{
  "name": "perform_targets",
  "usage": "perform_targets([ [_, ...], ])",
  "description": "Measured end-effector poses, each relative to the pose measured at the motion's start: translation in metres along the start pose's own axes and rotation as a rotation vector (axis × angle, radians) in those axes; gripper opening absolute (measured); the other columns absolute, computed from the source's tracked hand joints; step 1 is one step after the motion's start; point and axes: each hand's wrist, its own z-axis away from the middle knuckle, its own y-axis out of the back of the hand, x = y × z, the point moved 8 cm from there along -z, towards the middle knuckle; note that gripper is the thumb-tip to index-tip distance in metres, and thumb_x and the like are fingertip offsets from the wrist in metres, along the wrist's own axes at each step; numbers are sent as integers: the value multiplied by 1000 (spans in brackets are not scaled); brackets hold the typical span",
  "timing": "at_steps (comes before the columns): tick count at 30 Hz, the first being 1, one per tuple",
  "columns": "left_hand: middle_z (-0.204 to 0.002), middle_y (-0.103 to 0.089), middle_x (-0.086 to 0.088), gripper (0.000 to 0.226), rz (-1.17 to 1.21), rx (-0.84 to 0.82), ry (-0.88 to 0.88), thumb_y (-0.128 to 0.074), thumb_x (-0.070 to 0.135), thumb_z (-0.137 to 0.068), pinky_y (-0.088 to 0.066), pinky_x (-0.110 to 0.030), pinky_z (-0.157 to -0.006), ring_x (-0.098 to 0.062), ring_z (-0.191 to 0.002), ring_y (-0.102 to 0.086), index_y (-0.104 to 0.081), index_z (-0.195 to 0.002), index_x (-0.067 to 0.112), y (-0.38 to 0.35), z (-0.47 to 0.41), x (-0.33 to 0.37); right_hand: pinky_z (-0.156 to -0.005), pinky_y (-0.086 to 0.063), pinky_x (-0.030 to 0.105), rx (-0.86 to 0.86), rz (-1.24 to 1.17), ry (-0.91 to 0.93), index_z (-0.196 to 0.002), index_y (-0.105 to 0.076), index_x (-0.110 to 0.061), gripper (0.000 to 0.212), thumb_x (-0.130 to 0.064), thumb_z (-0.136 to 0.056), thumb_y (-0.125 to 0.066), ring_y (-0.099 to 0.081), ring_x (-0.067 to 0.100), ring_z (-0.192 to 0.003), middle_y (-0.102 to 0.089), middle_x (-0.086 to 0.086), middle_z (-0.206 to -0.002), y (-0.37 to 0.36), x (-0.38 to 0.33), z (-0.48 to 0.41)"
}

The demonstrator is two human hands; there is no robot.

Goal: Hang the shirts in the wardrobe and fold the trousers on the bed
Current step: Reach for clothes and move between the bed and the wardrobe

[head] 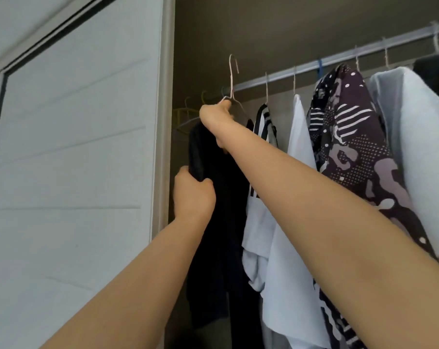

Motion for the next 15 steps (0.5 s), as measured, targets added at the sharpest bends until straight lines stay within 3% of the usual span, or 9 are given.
perform_targets([
  [2, -96, -65, -8, 23, -26, 26, 27, -47, 1, -96, -48, -28, -58, -22, -82, -63, -58, -113, 11, -6, -6, -10, -113, -28, 48, 16, -5, -16, -154, 2, -20, 74, -21, -97, -44, -23, 39, -139, -10, 12, -158, -2, 4, -17],
  [4, -95, -66, -9, 21, -59, 53, 42, -47, 4, -97, -47, -29, -57, -21, -79, -62, -59, -114, 10, -10, -10, -19, -115, -24, 51, 16, -18, -14, -155, 5, -21, 77, -21, -96, -45, -20, 40, -142, -8, 13, -159, -3, 3, -32],
  [9, -93, -67, -10, 18, -140, 43, 75, -50, 11, -98, -57, -48, -81, -29, -84, -66, -63, -109, 12, -23, -16, -31, -114, -28, 49, 37, 23, 27, -154, 5, -21, 77, -21, -95, -45, -24, 39, -140, -12, 14, -158, -1, -11, -64],
  [13, -87, -68, -9, 18, -122, 35, 59, -49, 13, -100, -58, -47, -79, -28, -80, -67, -66, -104, 15, -24, -20, -28, -110, -35, 44, 65, 36, 56, -153, 0, -21, 75, -22, -95, -47, -31, 36, -134, -18, 15, -154, 5, -22, -85],
  [15, -84, -68, -10, 18, -85, 42, 71, -49, 13, -101, -58, -41, -69, -28, -77, -67, -67, -104, 13, -21, -22, -30, -108, -37, 45, 70, 69, 61, -153, 0, -21, 75, -24, -96, -48, -33, 37, -133, -21, 16, -152, 9, -23, -91],
])
